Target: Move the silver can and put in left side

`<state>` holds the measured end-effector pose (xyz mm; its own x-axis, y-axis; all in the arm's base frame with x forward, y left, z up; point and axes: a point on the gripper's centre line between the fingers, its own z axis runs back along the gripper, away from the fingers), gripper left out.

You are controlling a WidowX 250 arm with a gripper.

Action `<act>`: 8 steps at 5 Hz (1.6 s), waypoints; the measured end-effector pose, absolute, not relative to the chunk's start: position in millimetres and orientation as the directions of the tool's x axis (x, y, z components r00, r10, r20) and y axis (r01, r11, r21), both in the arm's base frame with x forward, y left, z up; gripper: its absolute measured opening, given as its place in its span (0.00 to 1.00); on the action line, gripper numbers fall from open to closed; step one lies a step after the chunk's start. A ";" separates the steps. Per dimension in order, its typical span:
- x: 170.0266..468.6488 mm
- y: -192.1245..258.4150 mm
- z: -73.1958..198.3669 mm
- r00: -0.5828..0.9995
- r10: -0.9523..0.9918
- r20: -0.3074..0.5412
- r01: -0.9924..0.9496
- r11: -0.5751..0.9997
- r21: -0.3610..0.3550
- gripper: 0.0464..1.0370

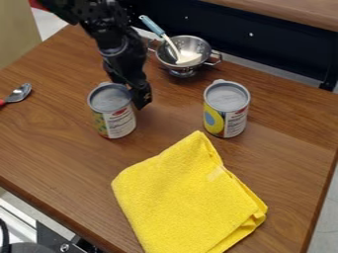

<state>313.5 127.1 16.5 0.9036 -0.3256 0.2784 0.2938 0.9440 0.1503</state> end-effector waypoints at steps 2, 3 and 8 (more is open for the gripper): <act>282.7 141.4 8.8 0.918 -0.321 0.233 0.283 0.942 0.182 0.96; 273.2 148.4 6.0 0.922 -0.321 0.217 0.278 0.938 0.207 0.96; 223.1 164.7 5.9 0.909 -0.347 0.230 0.289 0.924 0.250 0.96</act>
